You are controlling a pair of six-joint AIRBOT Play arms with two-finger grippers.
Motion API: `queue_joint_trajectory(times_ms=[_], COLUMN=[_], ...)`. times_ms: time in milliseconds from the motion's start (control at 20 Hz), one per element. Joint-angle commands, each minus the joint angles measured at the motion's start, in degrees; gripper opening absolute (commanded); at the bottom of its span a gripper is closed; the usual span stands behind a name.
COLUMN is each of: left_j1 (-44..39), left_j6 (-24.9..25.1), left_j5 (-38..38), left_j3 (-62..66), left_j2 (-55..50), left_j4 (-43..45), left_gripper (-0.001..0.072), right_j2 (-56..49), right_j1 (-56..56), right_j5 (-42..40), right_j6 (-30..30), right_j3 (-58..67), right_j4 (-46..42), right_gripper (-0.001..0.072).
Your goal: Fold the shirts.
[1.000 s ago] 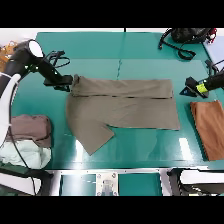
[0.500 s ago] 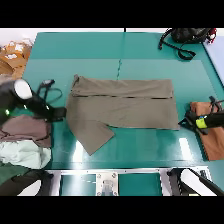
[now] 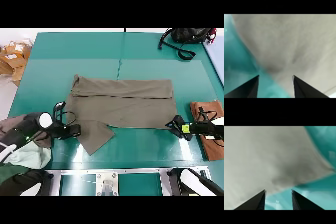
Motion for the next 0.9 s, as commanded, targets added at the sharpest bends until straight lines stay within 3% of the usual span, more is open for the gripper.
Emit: queue_joint_trajectory(times_ms=[0, 50, 100, 150, 250, 500, 700, 850], left_j1=[-1.29, -1.29, -1.29, -1.22, -1.16, -1.16, -1.16, -1.16], left_j6=[-0.15, 2.43, 4.87, 6.97, 9.14, 8.94, 8.72, 8.98], left_j5=[7.34, 7.26, 5.70, 3.39, -2.86, -18.73, -23.80, -27.02], left_j3=[-1.70, -1.57, -1.01, -0.07, 2.75, 10.73, 15.56, 20.35], left_j2=[-4.20, -4.44, -4.35, -4.07, -2.99, 0.04, 2.95, 2.91], left_j4=[-6.71, -9.60, -10.73, -10.43, -8.17, 3.65, 7.04, 8.52], left_gripper=[0.0495, 0.0494, 0.0326, 0.0015, 0.0019, 0.0019, 0.0018, 0.0019], right_j2=[-4.24, -5.35, -6.03, -6.14, -6.14, -5.57, -1.95, 1.53], right_j1=[2.60, 2.73, 2.73, 2.73, 2.73, 2.71, 2.71, 2.71], right_j5=[-4.90, -5.11, -5.16, -5.14, -4.04, 5.11, 10.27, 11.52], right_j6=[0.04, -0.02, -0.76, -1.64, -3.54, -2.51, 2.03, 3.06], right_j3=[-0.59, -0.44, -0.13, 0.33, 2.45, 8.15, 8.28, 9.22], right_j4=[4.72, 5.03, 5.03, 5.01, 4.96, -2.51, -11.15, -12.22], right_gripper=[0.0384, 0.0382, 0.0358, 0.0305, 0.0025, 0.0016, 0.0016, 0.0016])
